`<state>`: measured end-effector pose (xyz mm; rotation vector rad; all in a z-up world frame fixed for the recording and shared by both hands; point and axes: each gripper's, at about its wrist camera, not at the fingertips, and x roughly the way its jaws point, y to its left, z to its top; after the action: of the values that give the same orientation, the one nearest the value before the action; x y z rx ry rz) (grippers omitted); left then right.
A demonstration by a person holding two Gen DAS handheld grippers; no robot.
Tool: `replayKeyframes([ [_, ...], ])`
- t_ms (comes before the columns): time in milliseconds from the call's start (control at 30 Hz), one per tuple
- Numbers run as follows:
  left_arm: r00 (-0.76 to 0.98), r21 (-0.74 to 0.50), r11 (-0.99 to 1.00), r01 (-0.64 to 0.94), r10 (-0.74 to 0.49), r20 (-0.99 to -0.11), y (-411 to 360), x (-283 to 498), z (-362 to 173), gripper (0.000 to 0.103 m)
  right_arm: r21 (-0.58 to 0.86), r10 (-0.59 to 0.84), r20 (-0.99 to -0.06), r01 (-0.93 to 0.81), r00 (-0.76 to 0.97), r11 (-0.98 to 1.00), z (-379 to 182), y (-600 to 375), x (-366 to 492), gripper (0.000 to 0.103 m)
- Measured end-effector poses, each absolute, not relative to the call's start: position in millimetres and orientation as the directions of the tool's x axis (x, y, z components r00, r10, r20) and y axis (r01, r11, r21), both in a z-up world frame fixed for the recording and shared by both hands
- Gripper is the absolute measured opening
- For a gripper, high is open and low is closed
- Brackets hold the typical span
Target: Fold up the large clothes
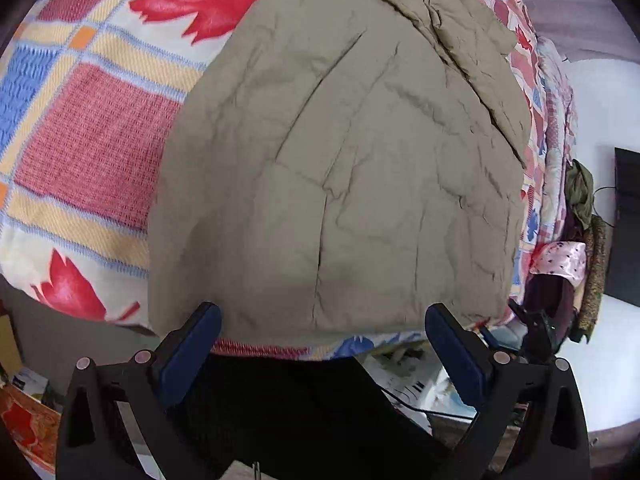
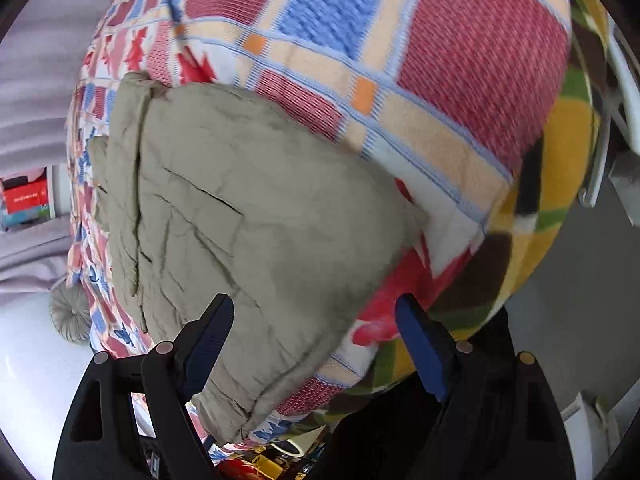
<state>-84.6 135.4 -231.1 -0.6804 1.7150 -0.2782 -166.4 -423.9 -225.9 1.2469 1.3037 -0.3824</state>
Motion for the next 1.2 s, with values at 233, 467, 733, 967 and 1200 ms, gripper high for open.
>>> replayKeyframes([
  [233,-0.168,-0.548,0.759,-0.352,-0.627,-0.76,124.9,-107.5,-252.1,0.102,0.529,0.484,-0.801,0.796,0.353,0.294,-249.3,-401.2,-165.1,0.085],
  [467,-0.11,-0.598,0.729,-0.333,-0.66,-0.743,90.6,-86.3,-258.2,0.102,0.563,0.516,-0.778,0.764,0.359,0.316,-241.4,-393.8,-138.2,0.087],
  [733,-0.161,-0.554,0.772,-0.311,-0.617,-0.77,80.8,-81.8,-272.6,0.102,0.596,0.535,-0.749,0.75,0.391,0.286,-229.9,-398.2,-134.5,0.087],
  [967,-0.134,-0.567,0.74,-0.363,-0.643,-0.754,88.2,-80.6,-283.2,0.102,0.638,0.551,-0.712,0.729,0.435,0.248,-232.5,-398.0,-126.8,0.087],
  [1200,-0.094,-0.579,0.724,-0.374,-0.651,-0.753,83.3,-73.8,-283.6,0.102,0.589,0.582,-0.727,0.767,0.364,0.255,-261.8,-384.0,-136.7,0.087],
])
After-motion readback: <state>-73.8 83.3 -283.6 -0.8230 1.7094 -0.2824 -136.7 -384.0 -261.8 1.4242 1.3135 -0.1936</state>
